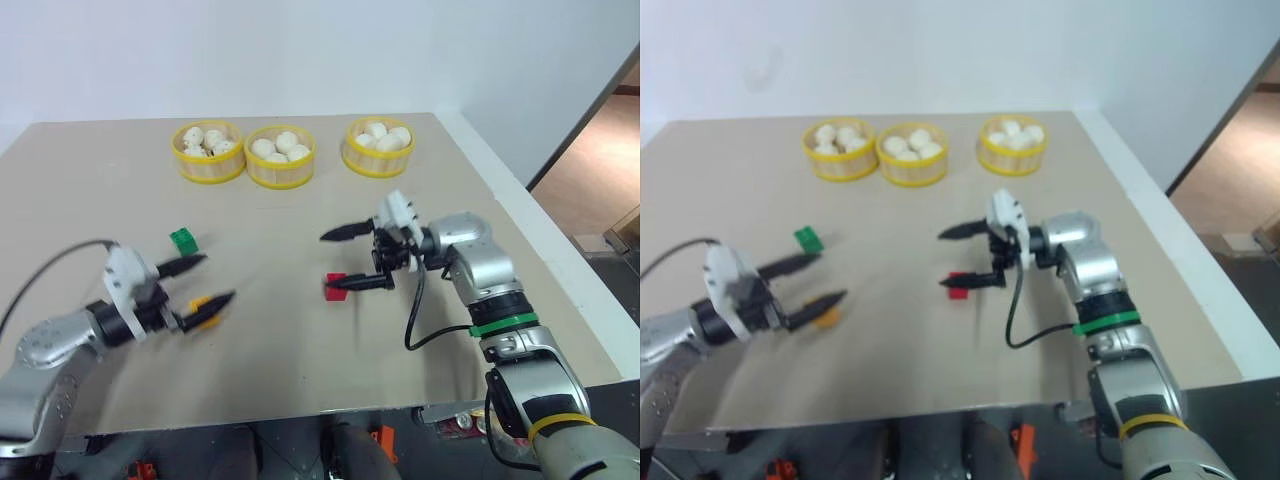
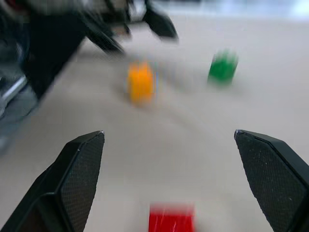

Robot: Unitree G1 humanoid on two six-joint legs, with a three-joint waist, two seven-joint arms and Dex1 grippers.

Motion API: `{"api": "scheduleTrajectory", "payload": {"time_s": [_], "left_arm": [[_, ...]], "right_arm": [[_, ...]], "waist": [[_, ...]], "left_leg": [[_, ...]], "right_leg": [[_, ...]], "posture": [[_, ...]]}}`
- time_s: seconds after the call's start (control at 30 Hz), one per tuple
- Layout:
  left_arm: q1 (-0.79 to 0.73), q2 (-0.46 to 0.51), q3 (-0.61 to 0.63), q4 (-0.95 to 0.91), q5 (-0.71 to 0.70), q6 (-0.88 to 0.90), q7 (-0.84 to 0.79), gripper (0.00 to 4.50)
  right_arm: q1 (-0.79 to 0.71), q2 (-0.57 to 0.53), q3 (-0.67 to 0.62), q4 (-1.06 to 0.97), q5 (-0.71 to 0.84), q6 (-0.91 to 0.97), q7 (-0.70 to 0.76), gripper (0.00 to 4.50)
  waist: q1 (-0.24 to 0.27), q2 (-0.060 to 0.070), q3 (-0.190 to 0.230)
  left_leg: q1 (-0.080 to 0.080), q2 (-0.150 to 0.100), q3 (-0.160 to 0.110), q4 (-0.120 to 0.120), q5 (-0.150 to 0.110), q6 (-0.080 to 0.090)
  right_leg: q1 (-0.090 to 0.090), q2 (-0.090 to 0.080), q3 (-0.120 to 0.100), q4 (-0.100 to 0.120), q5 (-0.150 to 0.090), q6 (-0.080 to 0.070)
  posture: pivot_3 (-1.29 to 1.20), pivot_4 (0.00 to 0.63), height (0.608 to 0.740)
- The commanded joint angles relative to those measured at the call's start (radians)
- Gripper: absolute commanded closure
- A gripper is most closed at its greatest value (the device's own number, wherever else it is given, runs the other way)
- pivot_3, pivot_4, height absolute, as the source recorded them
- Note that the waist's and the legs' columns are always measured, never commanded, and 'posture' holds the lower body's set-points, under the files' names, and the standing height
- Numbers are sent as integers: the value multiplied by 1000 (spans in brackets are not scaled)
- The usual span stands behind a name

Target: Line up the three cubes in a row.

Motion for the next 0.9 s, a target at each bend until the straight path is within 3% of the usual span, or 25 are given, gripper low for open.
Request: {"api": "scheduleTrajectory", "payload": {"time_s": [0.03, 0.17, 0.37, 0.9], "left_arm": [[-76, 39, 87, 63, -3, 67, 98, 0], [-132, 111, 79, 178, 37, 21, -5, 0], [-295, 164, -18, 521, 129, -111, -224, 0], [-622, 76, -166, 1092, 329, -355, -356, 0]], "right_arm": [[30, -9, -43, -199, 73, 126, -95, 14], [63, -10, -36, -309, 115, 220, -152, 14], [90, -8, -12, -335, 100, 203, -177, 14], [114, -29, -20, -345, 82, 165, -237, 14]], "waist": [[0, 0, 0], [-1, 0, 0], [1, 0, 0], [0, -1, 0]], "left_leg": [[0, 0, 0, 0, 0, 0], [0, 0, 1, 0, 0, 0], [-1, -1, 1, 0, 0, 0], [-5, -1, 1, 1, 0, 0]], "right_leg": [[0, 0, 0, 0, 0, 0], [0, 0, 1, -1, 0, 0], [-1, 0, 0, -1, -1, -2], [-3, 0, 0, -1, 0, 0]], "posture": [[0, 150, 740], [0, 150, 740], [0, 150, 740], [0, 150, 740]]}}
